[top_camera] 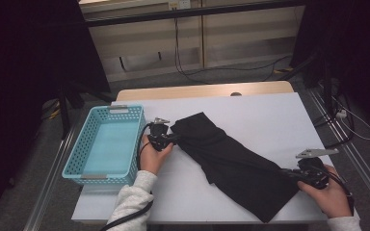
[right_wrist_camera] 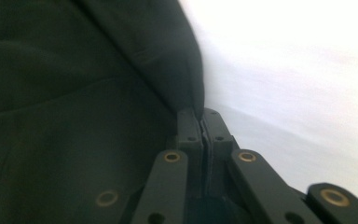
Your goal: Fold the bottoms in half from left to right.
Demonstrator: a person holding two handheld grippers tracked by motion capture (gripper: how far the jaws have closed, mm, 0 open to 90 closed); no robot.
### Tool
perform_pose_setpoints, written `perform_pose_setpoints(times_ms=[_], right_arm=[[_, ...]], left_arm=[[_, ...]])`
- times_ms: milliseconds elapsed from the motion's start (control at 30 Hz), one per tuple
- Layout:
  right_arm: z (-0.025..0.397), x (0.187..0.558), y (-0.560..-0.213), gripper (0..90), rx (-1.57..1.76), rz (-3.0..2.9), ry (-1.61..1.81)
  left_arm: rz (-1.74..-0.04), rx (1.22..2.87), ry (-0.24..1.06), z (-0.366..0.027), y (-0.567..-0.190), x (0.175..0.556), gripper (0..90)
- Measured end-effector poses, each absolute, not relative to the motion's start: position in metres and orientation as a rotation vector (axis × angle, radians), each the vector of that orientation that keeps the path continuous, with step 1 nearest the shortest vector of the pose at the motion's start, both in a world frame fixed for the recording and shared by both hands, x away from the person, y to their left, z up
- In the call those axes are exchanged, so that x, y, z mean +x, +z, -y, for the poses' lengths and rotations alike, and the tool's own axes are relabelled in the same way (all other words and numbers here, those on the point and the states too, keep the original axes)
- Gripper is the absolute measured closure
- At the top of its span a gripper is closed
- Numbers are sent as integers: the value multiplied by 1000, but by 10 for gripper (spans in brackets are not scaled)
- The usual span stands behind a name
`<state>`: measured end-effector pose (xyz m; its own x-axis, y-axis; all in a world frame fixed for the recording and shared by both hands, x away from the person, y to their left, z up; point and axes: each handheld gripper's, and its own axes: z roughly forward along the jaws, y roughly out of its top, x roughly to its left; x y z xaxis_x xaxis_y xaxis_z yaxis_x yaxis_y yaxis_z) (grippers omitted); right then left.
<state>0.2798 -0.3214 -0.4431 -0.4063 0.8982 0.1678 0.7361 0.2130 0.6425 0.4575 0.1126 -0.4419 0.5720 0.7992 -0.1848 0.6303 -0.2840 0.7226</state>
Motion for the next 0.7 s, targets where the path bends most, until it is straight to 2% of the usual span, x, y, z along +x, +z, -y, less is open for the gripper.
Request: perform_pose_setpoints(times_ms=[33, 133, 233, 533, 700], right_arm=[[326, 279, -442, 884, 1563, -2227, 963], [335, 278, -442, 883, 1579, -2193, 923], [339, 279, -443, 883, 1586, -2183, 906], [345, 279, -443, 879, 1595, -2141, 854], [349, 281, -445, 879, 1590, -2132, 830]], left_arm=[[-1134, 2020, 303, -112, -443, 459, 631], [-1139, 2005, 288, -111, -444, 460, 510], [-1132, 2005, 308, -110, -446, 462, 428], [-1126, 1989, 306, -111, -445, 465, 395], [-1100, 2003, 307, -111, -443, 465, 319]])
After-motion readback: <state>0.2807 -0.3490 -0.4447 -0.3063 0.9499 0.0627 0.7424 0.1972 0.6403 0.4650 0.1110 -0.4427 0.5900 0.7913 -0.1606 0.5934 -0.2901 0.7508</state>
